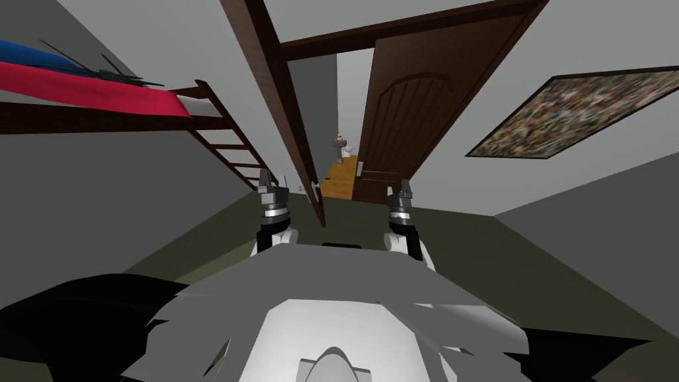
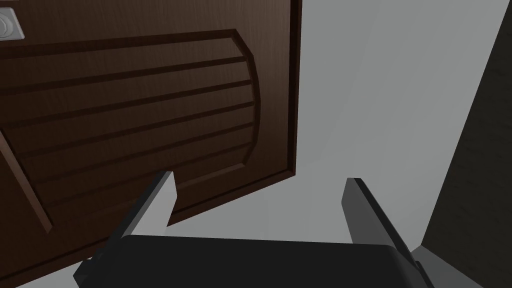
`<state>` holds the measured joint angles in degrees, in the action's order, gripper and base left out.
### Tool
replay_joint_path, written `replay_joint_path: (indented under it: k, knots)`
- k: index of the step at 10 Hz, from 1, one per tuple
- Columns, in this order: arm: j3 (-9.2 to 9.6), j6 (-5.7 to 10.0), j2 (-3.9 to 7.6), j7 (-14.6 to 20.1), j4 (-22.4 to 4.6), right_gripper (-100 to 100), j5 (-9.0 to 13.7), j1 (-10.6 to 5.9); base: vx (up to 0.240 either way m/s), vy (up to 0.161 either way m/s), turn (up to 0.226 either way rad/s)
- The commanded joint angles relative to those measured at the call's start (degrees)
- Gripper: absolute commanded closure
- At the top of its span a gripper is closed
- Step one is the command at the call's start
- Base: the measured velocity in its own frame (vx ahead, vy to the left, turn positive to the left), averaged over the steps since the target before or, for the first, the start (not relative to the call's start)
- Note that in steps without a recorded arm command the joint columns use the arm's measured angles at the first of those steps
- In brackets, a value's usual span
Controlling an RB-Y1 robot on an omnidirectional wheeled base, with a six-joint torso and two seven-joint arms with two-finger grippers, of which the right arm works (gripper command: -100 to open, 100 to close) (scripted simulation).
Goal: Pull the door open
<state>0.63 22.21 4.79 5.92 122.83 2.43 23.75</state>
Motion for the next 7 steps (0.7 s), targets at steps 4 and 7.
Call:
replay_joint_path:
  k: [4, 7]
  knots:
    - [-1.58, 0.88, 1.65, -0.28, -6.45, -100, 1.11, -2.9, 0.062, 0.001, 0.064]
    - [-3.06, 1.58, 3.08, -0.62, -12.4, -100, 2.09, -5.98, 0.093, 0.007, 0.111]
